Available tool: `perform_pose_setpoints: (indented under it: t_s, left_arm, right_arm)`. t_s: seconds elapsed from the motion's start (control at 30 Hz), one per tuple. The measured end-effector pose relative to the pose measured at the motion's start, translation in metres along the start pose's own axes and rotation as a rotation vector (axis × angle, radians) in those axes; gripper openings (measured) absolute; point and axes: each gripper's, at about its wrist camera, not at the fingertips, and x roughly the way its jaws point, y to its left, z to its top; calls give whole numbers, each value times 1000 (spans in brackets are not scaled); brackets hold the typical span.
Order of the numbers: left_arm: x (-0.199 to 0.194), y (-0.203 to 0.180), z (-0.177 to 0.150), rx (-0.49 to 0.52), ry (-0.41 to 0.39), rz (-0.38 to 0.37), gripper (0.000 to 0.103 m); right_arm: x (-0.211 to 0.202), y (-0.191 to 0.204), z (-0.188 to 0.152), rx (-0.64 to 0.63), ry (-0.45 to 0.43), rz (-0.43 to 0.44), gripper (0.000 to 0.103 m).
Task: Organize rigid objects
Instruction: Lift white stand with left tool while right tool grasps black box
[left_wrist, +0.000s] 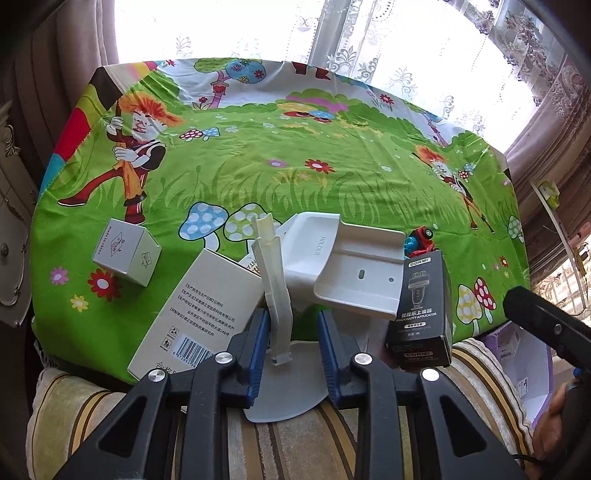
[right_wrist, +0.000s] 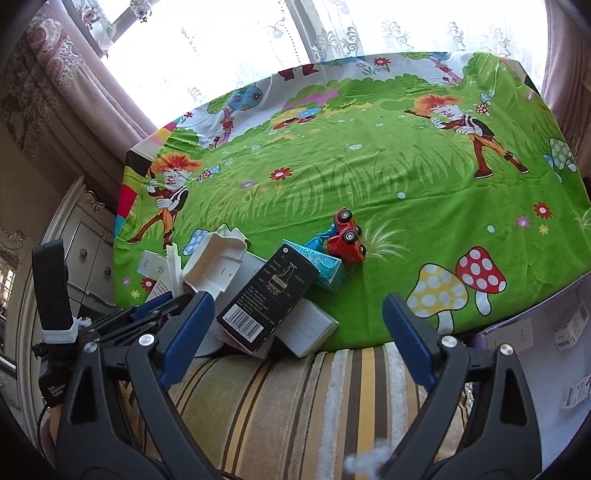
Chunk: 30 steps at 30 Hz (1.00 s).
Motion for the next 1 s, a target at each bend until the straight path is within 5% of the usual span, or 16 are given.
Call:
perform_pose_setpoints:
  t_s: [0.17, 0.73, 1.0]
  left_arm:
    - [6, 4, 1, -24, 8, -8, 14]
    - [-13, 18, -11, -98, -65, -84, 13]
    - [-28, 23, -19, -118, -105, -105, 13]
  right_arm:
    - [16, 1, 6, 44, 34, 5, 94]
    - [51, -6, 5, 187, 149, 33, 92]
    - [72, -9, 0, 201, 222, 67, 69]
